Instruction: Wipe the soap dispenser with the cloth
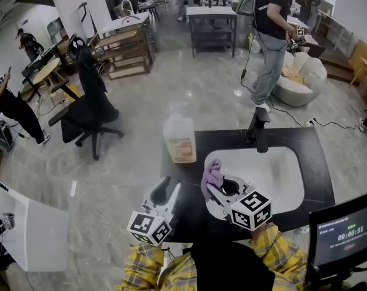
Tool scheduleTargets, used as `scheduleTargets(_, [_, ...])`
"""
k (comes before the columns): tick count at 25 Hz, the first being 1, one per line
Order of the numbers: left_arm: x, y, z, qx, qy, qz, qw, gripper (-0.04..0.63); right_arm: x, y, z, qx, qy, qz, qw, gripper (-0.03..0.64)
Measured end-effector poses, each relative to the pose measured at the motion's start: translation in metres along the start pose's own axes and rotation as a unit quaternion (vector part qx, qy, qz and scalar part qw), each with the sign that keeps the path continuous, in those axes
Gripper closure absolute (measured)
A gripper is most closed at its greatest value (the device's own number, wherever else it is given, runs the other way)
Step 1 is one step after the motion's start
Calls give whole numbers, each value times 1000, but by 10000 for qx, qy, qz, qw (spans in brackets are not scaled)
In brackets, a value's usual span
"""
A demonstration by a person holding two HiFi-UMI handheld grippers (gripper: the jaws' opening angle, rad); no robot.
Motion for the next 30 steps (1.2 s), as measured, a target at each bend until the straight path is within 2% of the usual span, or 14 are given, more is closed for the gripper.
scheduleTargets(3, [-4, -6, -2, 23, -140, 44, 9999, 459, 2, -6, 1, -37, 32, -46, 10000, 537])
scheduleTargets(7, [-12, -16, -10, 117, -78, 105, 9998, 459, -4, -20, 2, -67, 106, -85, 9999, 537])
scheduleTargets(16, [-26, -33, -32, 169, -249, 311, 9991, 462, -12, -39, 8, -27, 228, -103, 9997, 537])
scheduleTargets(30, [-33, -45, -23, 469, -443, 182, 9977, 462, -21, -39, 9, -10, 376, -109, 9992, 537])
Point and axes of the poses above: the fingertips, and each gripper's own axes: y forward along the fingers, z to its left, x out of its top, the point moved 1 cm from there along -y, backward along the fingers, and after that the axes turned 4 degrees about -y, right-handed, at the moved point
